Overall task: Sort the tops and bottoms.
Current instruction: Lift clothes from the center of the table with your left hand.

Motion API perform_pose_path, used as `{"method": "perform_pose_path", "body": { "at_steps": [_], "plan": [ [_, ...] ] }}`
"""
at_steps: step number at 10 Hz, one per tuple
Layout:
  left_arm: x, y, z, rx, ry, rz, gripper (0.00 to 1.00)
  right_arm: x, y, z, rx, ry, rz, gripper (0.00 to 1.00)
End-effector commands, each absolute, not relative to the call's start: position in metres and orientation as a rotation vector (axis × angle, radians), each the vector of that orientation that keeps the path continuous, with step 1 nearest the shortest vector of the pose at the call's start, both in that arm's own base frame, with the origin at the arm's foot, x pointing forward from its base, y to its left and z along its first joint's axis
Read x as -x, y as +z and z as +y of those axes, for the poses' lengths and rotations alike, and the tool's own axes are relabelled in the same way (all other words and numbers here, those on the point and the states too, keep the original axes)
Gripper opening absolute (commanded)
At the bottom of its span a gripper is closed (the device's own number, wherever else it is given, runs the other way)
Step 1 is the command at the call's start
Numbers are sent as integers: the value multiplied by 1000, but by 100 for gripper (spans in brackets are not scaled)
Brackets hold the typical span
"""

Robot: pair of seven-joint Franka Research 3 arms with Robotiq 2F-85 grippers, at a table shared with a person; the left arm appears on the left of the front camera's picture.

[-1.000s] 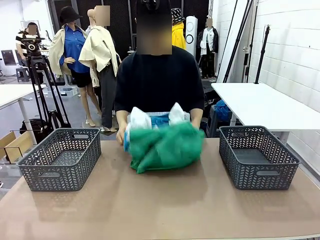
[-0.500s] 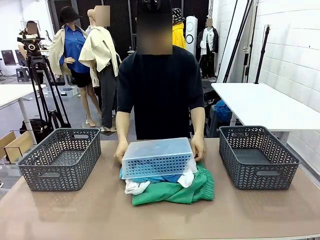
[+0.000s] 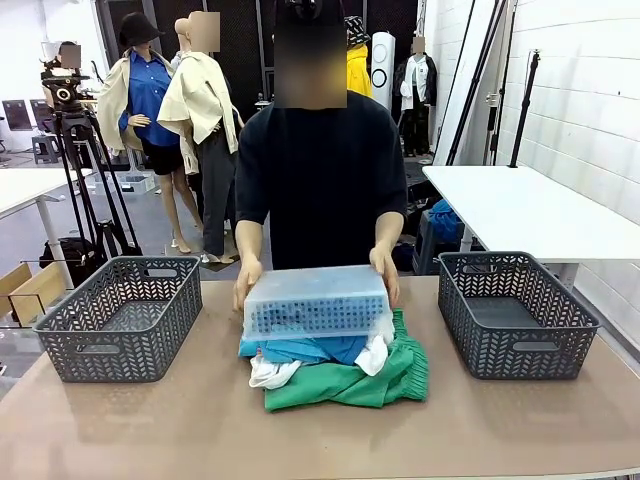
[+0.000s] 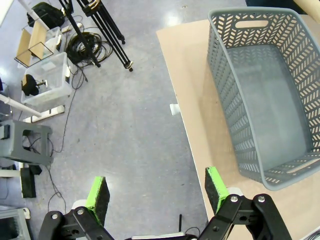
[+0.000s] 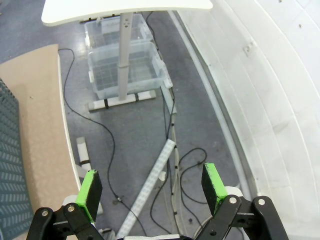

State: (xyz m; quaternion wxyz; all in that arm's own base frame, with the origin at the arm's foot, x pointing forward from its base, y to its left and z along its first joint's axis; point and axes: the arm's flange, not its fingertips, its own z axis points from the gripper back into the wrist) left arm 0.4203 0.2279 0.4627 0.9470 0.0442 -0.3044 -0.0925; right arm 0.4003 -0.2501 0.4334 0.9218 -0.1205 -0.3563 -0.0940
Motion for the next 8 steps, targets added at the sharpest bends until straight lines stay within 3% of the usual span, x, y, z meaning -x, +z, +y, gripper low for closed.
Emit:
{"method": "perform_pose_path", "body": {
  "at_steps": [1, 8],
  "plan": [
    [-419, 460, 232, -89, -198, -632, 100, -401, 436, -253, 250, -189, -725, 100],
    [-419, 460, 232, -89, -198, -632, 100, -401, 436, -253, 250, -189, -725, 100]
  ]
}}
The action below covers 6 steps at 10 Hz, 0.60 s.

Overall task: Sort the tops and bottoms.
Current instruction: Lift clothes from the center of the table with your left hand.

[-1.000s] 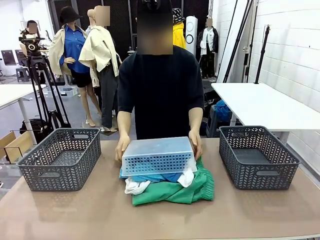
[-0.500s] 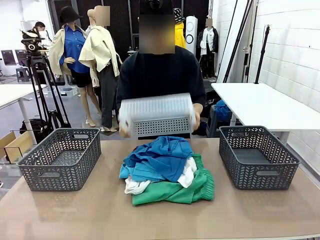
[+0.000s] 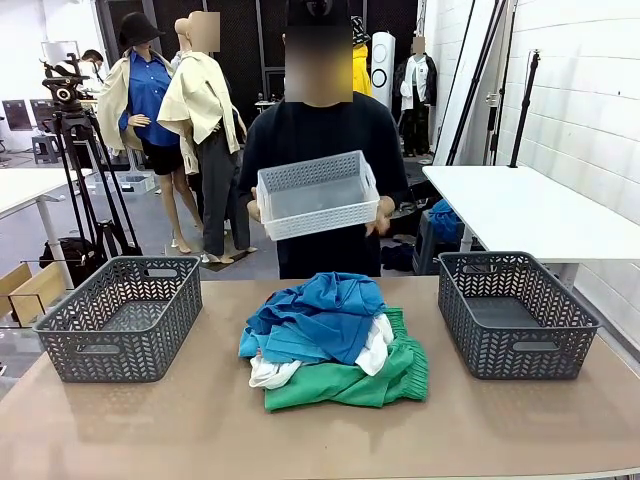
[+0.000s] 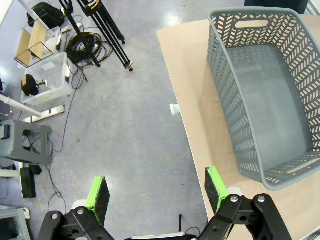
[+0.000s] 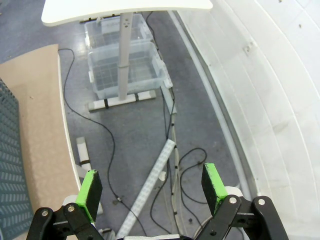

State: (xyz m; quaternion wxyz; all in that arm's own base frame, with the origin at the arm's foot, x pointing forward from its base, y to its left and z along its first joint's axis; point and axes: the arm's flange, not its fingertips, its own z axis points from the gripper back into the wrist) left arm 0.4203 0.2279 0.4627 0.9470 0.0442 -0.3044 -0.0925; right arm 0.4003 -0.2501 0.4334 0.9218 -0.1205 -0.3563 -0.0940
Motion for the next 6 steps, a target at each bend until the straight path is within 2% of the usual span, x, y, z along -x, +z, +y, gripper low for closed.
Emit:
{"method": "perform_pose_path", "body": {
  "at_steps": [1, 6],
  "plan": [
    [-419, 460, 232, -89, -198, -632, 100, -401, 436, -253, 250, -189, -725, 100],
    [-419, 460, 232, -89, -198, -632, 100, -401, 436, -253, 250, -189, -725, 100]
  ]
}}
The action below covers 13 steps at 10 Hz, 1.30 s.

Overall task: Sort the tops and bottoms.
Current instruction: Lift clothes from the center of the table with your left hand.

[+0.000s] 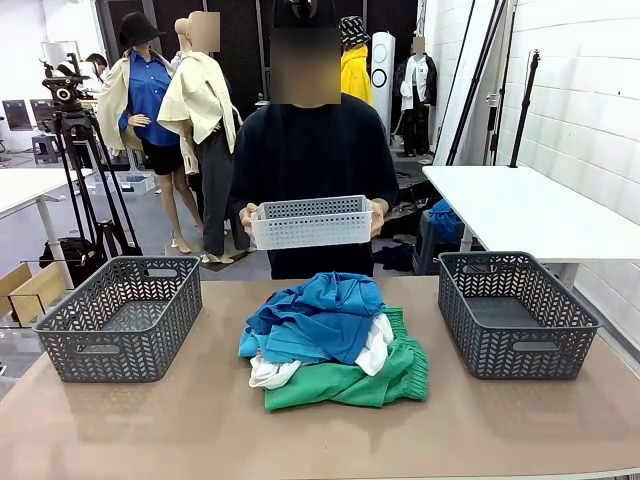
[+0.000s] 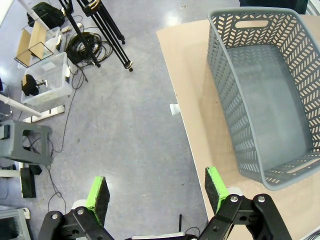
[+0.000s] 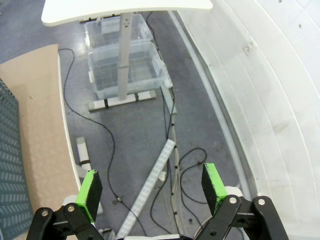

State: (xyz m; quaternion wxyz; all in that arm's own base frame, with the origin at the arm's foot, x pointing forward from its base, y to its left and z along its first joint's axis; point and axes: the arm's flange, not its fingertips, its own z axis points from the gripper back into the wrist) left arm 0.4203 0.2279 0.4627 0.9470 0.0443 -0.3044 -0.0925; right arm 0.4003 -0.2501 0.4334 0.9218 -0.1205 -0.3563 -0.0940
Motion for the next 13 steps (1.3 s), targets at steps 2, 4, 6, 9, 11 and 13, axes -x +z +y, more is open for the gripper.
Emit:
{"method": "perform_pose_path", "body": {
  "at_steps": [2, 4, 6, 9, 11, 13],
  "plan": [
    [-419, 460, 232, -89, -198, -632, 100, -401, 436, -253, 250, -189, -725, 100],
    [-419, 460, 232, -89, -198, -632, 100, -401, 436, -253, 250, -189, -725, 100],
    [-419, 460, 232, -89, -198, -632, 100, -401, 436, -253, 250, -189, -725, 100],
    [-419, 460, 232, -89, -198, -632, 100, -401, 436, -253, 250, -189, -725, 100],
    [-419, 460, 232, -89, -198, -632, 100, -401, 436, -253, 250, -189, -725, 100],
    [-419, 460, 232, -89, -198, -632, 100, -401, 436, -253, 250, -189, -725, 100]
  ]
}}
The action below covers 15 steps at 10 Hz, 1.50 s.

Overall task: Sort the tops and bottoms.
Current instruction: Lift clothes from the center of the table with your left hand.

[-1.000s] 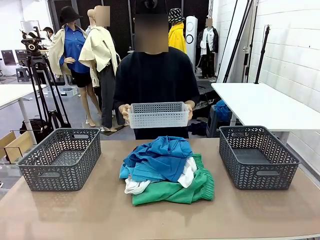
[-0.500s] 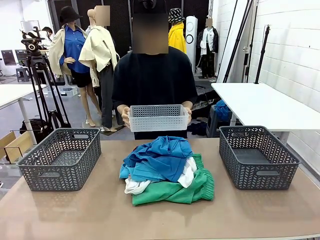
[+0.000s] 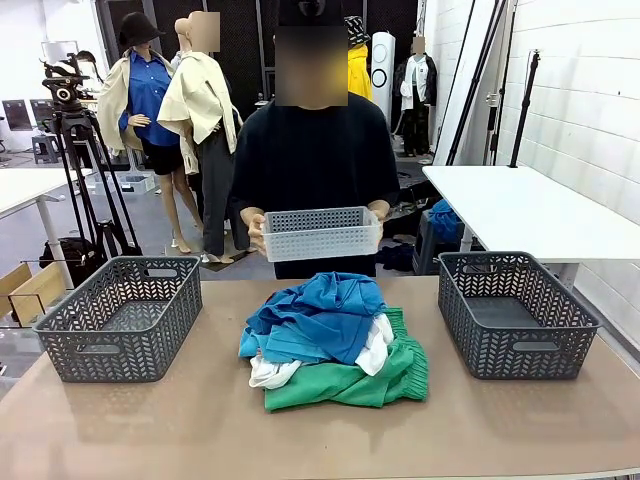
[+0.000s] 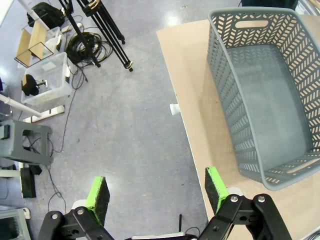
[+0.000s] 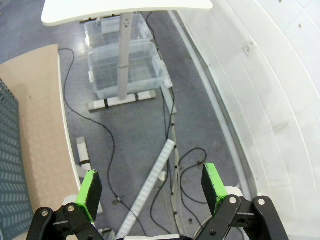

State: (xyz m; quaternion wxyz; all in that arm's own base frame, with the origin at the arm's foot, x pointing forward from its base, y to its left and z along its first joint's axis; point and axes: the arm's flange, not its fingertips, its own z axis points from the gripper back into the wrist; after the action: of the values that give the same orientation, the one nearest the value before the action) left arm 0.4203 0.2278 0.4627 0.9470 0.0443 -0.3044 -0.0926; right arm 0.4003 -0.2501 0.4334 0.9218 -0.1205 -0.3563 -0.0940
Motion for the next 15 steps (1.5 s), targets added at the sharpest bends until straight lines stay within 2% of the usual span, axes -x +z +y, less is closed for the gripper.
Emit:
{"method": "perform_pose_path", "body": {
  "at_steps": [1, 15],
  "plan": [
    [-419, 460, 232, -89, -198, -632, 100, -401, 436, -253, 250, -189, -725, 100],
    [-419, 460, 232, -89, -198, -632, 100, -401, 436, -253, 250, -189, -725, 100]
  ]
}}
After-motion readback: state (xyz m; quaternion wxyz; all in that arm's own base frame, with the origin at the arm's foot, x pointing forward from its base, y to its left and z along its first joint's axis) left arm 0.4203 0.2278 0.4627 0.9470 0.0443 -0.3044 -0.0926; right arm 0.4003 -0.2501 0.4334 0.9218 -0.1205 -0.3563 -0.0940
